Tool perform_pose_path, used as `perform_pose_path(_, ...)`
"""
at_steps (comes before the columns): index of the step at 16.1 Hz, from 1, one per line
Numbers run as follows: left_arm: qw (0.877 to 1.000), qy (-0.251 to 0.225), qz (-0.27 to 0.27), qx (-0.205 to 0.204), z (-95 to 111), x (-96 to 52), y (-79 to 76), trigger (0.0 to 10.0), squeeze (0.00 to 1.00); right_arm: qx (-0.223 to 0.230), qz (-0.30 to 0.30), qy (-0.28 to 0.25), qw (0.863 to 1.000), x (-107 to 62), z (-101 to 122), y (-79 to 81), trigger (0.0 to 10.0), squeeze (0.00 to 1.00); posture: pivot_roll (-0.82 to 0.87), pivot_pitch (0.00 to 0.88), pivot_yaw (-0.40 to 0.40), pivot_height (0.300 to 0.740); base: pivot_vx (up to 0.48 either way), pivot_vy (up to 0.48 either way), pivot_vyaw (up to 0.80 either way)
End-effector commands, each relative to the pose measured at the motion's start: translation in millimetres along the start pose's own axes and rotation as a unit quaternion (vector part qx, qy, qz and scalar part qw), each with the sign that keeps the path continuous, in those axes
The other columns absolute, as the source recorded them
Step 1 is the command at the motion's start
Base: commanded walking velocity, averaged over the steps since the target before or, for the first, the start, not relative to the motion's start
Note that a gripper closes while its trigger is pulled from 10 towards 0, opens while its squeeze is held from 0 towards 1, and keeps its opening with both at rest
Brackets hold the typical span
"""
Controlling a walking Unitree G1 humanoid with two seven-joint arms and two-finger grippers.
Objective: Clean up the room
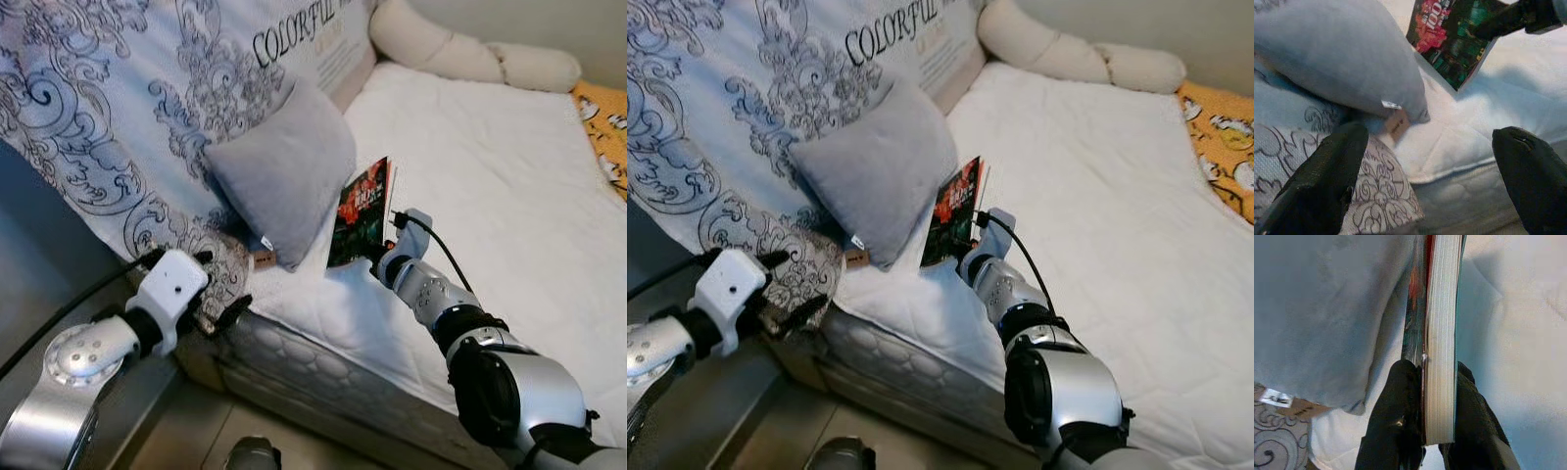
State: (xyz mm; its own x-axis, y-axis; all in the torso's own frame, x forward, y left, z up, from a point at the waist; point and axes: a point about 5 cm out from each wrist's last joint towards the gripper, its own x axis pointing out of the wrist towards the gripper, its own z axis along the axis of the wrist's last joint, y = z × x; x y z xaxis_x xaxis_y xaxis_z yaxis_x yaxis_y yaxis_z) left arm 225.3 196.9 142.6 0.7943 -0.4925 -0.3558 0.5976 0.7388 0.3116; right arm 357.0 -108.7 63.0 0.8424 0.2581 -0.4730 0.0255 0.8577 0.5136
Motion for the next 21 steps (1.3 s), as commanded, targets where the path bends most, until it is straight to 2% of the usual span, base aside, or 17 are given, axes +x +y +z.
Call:
perform_pose_path(1,1.0,-0.005,-0.002,0.006,5,-3.7,-1.0,10.0,0.0,0.006,-0.007,-0.024,1.0,0.0,12,0.3,10.0,0.0,0.44,0.077,-0.057,0.74,0.0,0.0,0.0)
perform_pose_path(3,1.0,-0.005,-0.005,0.004,7,-6.7,-3.3,10.0,0.0,0.014,-0.022,-0.022,0.999,-0.5,9,-4.0,10.0,0.0,0.45,0.097,-0.059,0.74,0.0,0.0,0.0)
perform_pose_path(4,0.999,-0.011,-0.035,-0.014,11,-6.7,-9.7,10.0,0.0,0.034,-0.046,-0.022,0.998,-1.9,8,-12.1,10.0,0.0,0.46,0.107,-0.055,0.74,0.0,0.0,0.0)
perform_pose_path(5,0.997,-0.015,-0.073,-0.023,13,-6.4,-16.2,10.0,0.0,0.047,-0.061,-0.022,0.997,-3.2,8,-18.2,10.0,0.3,0.46,0.105,-0.049,0.74,0.0,0.0,0.0)
perform_pose_path(6,0.996,-0.013,-0.091,-0.023,14,-6.7,-19.3,10.0,0.0,0.058,-0.073,-0.024,0.995,-4.4,8,-23.2,10.0,1.0,0.45,0.101,-0.044,0.74,0.0,0.0,0.0)
perform_pose_path(7,0.995,-0.011,-0.095,-0.02,14,-6.7,-20.1,10.0,0.0,0.066,-0.078,-0.026,0.994,-5.2,9,-26.0,10.0,1.0,0.45,0.1,-0.043,0.74,0.0,0.0,0.0)
perform_pose_path(9,0.995,-0.01,-0.097,-0.014,15,-6.0,-21.5,10.0,0.0,0.102,-0.119,-0.036,0.987,-11.8,14,-48.0,10.0,1.0,0.44,0.096,-0.036,0.74,0.0,0.0,0.0)
perform_pose_path(10,0.995,-0.011,-0.098,-0.015,16,-5.6,-21.7,10.0,0.0,0.11,-0.126,-0.037,0.985,-13.6,14,-53.1,10.0,1.0,0.44,0.094,-0.035,0.74,0.0,0.0,0.0)
perform_pose_path(11,0.995,-0.011,-0.095,-0.016,17,-4.2,-20.9,10.0,0.0,0.128,-0.147,-0.041,0.98,-19.3,14,-68.7,10.0,1.0,0.44,0.095,-0.034,0.74,0.0,0.0,0.0)
perform_pose_path(14,0.995,-0.011,-0.1,-0.02,18,-1.8,-21.7,10.0,0.0,0.143,-0.161,-0.044,0.975,-25.6,13,-83.9,10.0,1.0,0.42,0.09,-0.034,0.74,0.0,0.0,0.0)
perform_pose_path(16,0.994,-0.009,-0.109,-0.024,15,2.3,-27.4,10.0,0.0,0.138,-0.141,-0.037,0.98,-28.0,6,-89.0,10.0,1.0,0.39,0.066,-0.038,0.74,0.0,0.0,0.0)
perform_pose_path(18,0.994,-0.002,-0.101,-0.036,4,11.3,-30.7,10.0,0.0,0.133,-0.112,-0.024,0.985,-30.4,-9,-92.9,10.0,1.0,0.34,0.012,-0.048,0.74,0.0,0.0,0.0)
perform_pose_path(19,0.995,0.002,-0.091,-0.045,-5,16.6,-29.8,10.0,0.0,0.12,-0.097,-0.008,0.988,-32.0,-22,-94.3,10.0,1.0,0.32,0.0,-0.046,0.74,0.0,0.0,0.0)
perform_pose_path(21,0.995,0.002,-0.076,-0.06,-12,24.0,-29.0,10.0,0.0,0.083,-0.087,-0.004,0.993,-35.3,-31,-98.4,10.0,1.0,0.28,0.0,-0.04,0.74,0.0,0.0,0.0)
